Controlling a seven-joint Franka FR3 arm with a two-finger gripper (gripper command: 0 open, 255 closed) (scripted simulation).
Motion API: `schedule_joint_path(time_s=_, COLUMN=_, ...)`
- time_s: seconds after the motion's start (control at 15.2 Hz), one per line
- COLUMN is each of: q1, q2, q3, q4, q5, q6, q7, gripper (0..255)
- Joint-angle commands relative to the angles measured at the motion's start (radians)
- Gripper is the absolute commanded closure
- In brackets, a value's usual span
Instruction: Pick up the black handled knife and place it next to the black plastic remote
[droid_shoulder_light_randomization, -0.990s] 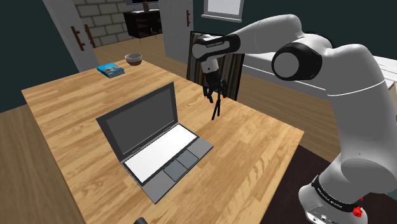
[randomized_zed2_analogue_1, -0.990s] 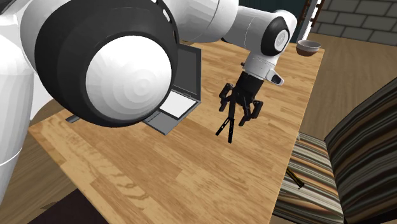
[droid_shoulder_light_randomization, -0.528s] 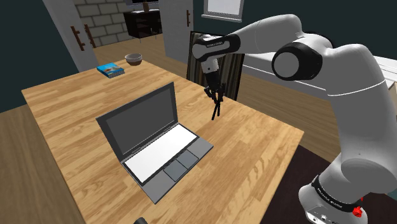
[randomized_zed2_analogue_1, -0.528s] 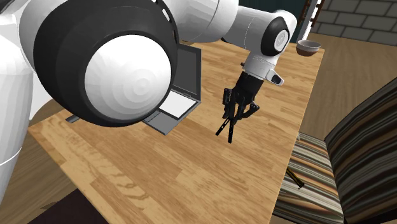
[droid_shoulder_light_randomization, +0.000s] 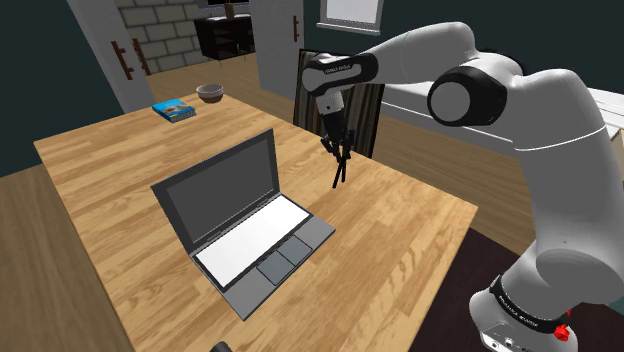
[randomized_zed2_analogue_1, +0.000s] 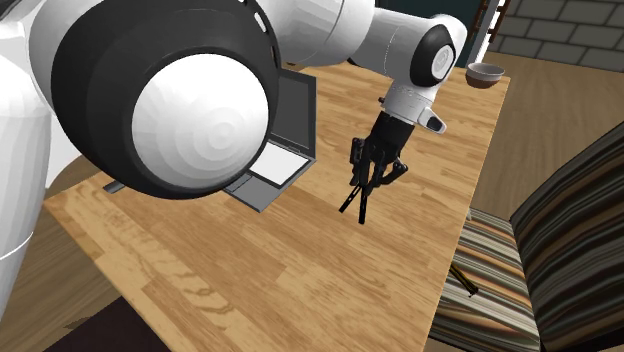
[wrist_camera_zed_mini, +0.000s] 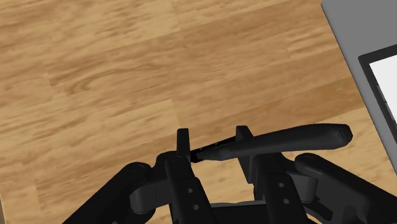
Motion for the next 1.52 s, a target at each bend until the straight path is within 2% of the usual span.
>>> schedule_joint_path(time_s=0.0, q1=0.0, q2=-0.006, q3=0.0, q4=0.011, q5=0.0, q6=-0.017, q7=0.0, gripper=255)
schedule_joint_path(time_s=1.06, q1=-0.003, q2=-0.027, q3=0.001, q4=0.182, q5=0.001, q6=-0.209, q7=0.009, gripper=255)
schedule_joint_path(time_s=1.45, q1=0.072, q2=-0.205, q3=0.033, q4=-0.111, q5=0.035, q6=-0.088, q7=0.107, gripper=255)
